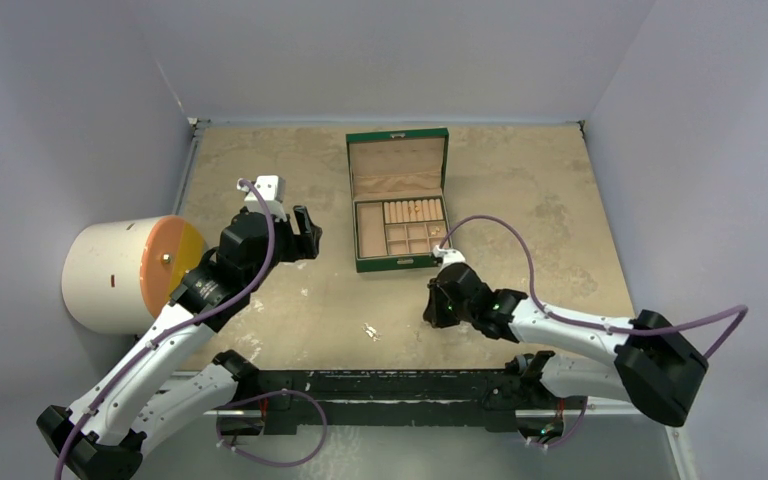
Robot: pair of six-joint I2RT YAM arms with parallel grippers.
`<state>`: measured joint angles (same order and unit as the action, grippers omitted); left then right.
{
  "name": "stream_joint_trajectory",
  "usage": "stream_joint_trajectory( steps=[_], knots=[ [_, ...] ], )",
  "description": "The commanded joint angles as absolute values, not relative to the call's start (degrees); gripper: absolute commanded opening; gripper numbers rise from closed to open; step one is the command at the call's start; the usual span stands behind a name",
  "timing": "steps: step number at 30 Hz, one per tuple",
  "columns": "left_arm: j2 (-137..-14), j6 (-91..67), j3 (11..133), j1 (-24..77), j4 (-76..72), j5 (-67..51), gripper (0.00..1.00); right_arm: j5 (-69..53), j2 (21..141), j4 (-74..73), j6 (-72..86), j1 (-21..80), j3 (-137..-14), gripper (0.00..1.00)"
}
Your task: Organize the mixed jewelry
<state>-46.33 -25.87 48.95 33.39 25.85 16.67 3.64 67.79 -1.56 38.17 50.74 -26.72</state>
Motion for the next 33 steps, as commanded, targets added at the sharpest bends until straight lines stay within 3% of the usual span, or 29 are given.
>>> stream_joint_trajectory(
  steps=[1,14,23,33],
  knots=[
    [-45.53,-25.09,49.16,32.98,24.35,16.44,0.70,10.63,62.58,-4.79,38.07,51.15,-29.81,0.00],
    [-45.88,-25.05,49.20,33.04,24.27,16.26,0.70,25.50,60.22,-7.99,32.25,51.13,-40.85,0.00],
    [-45.80,-25.05,49.14,33.03,24.23,16.09,0.70,33.98,69.88,-2.24,20.92,50.86,-51.42,0.00],
    [-45.45,-24.97,49.16,32.98,24.26,16.15,0.70,31.98,82.73,5.68,16.62,46.44,-56.54,0.00]
  ],
)
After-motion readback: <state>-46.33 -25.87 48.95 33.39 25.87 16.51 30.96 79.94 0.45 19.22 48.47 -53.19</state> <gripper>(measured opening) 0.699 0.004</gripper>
